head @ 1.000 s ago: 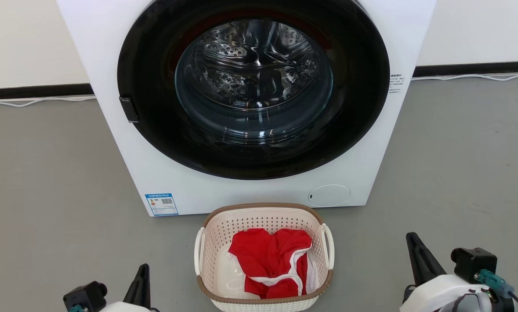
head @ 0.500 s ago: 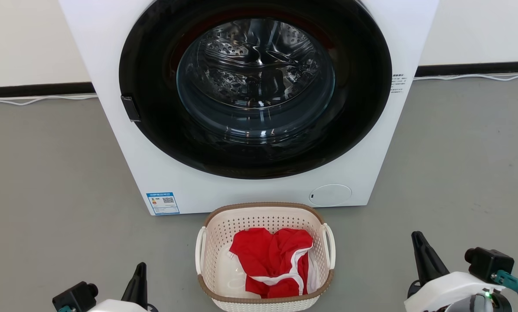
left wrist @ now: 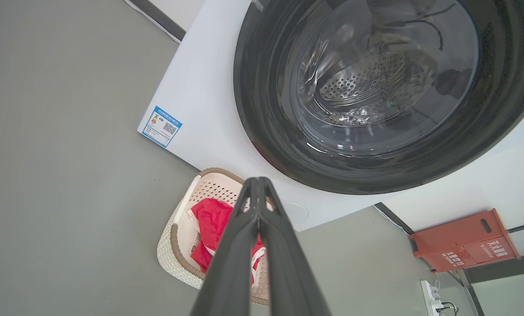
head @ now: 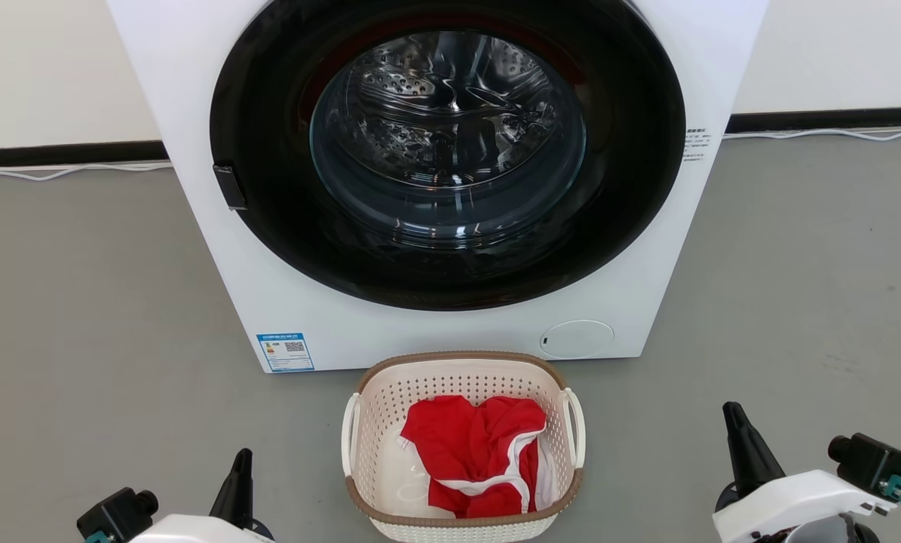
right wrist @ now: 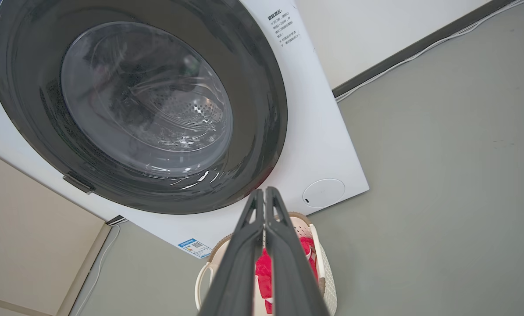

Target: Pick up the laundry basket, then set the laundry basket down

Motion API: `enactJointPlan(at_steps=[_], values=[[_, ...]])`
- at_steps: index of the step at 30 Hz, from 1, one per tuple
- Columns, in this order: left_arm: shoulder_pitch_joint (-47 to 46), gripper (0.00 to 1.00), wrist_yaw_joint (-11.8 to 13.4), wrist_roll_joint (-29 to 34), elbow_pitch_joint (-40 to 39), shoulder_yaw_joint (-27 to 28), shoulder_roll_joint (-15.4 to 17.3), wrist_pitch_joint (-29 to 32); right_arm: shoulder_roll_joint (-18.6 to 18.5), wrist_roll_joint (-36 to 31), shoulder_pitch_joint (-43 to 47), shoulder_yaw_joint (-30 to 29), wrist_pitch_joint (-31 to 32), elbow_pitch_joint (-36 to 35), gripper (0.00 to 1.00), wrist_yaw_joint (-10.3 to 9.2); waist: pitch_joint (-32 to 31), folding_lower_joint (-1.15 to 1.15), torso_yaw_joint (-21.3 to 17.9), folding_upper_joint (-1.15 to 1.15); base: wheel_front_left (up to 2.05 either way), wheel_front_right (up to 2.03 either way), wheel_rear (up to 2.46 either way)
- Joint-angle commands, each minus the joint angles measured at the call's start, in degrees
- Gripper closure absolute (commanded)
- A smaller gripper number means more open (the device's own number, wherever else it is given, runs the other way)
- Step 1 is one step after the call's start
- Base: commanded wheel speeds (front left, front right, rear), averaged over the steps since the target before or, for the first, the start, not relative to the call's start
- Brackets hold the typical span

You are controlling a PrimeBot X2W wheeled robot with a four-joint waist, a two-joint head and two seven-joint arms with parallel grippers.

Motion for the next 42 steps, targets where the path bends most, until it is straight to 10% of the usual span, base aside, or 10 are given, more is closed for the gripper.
enactJointPlan(at_steps=[1,42], values=[[-3.0,1.00,-0.7,-1.7,-1.8,1.2,0.3,0.3,-0.3,2.3,-2.6,0.3,0.4,-1.9,1.00,0.23,0.0,-0.01,0.0,0.00,0.00,0.00,0.00],[-5.0,1.00,-2.9,-23.7,-3.7,4.5,-0.3,5.8,-0.4,32.2,-3.8,-0.5,3.6,-2.4,1.00,0.32,0.4,-0.01,0.8,0.00,0.00,0.00,0.00]])
